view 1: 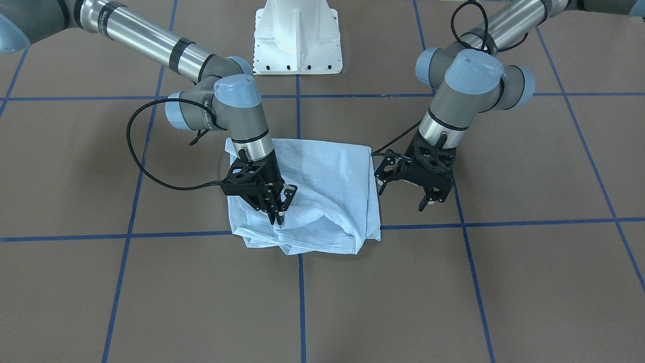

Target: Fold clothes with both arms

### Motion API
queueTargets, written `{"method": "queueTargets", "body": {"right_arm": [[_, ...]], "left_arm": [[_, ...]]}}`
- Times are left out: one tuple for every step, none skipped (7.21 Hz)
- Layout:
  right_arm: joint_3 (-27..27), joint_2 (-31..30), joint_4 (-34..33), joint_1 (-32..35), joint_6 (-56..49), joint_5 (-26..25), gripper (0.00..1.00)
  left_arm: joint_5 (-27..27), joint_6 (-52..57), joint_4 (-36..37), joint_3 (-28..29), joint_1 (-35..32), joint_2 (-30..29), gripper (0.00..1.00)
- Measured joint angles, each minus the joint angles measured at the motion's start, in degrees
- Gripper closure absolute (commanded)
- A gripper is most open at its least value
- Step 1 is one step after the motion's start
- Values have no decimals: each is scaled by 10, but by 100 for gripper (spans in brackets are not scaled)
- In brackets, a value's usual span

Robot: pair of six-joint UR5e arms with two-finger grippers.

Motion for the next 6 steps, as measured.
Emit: {"method": "queueTargets", "body": {"right_arm": [[0,0,0,4,-4,-2,100],[-1,-1,0,11,-13,-3,100],[-1,-4,1,17,-27,-3,100],[-2,-10,3,21,-36,-3,100],[-4,-14,3,24,-43,-4,93],[-5,-15,2,25,-49,-5,45]], "left_arm": [[0,0,0,0,0,0,0],[0,-1,0,-1,0,0,0],[0,-3,0,-1,1,0,0],[0,-10,0,-1,2,0,0],[0,-15,0,-1,3,0,0],[0,-17,0,-1,3,1,0]]}}
